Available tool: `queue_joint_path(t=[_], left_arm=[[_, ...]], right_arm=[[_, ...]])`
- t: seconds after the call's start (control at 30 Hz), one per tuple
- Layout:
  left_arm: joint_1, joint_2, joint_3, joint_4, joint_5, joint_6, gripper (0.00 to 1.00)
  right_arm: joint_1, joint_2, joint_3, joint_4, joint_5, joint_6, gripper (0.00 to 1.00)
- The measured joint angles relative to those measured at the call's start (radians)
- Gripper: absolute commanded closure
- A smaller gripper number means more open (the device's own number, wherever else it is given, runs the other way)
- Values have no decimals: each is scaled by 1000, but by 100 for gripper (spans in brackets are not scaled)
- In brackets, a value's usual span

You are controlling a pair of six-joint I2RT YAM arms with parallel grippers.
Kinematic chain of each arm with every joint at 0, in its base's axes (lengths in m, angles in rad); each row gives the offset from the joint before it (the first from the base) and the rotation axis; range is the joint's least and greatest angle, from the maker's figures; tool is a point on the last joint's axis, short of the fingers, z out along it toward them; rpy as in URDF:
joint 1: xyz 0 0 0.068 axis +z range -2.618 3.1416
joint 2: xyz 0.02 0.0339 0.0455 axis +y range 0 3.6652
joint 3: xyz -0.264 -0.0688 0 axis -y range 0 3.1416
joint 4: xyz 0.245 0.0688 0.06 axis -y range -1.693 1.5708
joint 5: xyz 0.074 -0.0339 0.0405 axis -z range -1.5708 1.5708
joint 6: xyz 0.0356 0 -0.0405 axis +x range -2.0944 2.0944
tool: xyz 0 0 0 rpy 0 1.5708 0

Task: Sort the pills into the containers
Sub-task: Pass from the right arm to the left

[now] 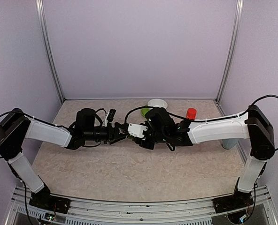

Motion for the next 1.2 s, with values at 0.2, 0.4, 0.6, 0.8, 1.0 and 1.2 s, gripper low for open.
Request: queue_joint_path(t=[0.2,0.4,0.6,0.8,1.0,1.2], left_arm=[[-1,31,4,41,30,-27,31],[-1,45,4,65,50,-48,46],[-1,49,4,93,61,-61,64],[-1,65,4,107,79,-71,76],[-1,78,4,114,79,-91,80],[-3,81,4,118,82,-90,81]], right_arm=[[15,0,0,13,2,-4,76],[22,0,0,25,5,-4,76],[24,0,0,28,18,-5,76],[24,5,0,27,30,-8,75],[30,15,0,28,49,-10,65],[30,17,1,28,56,-12,23]])
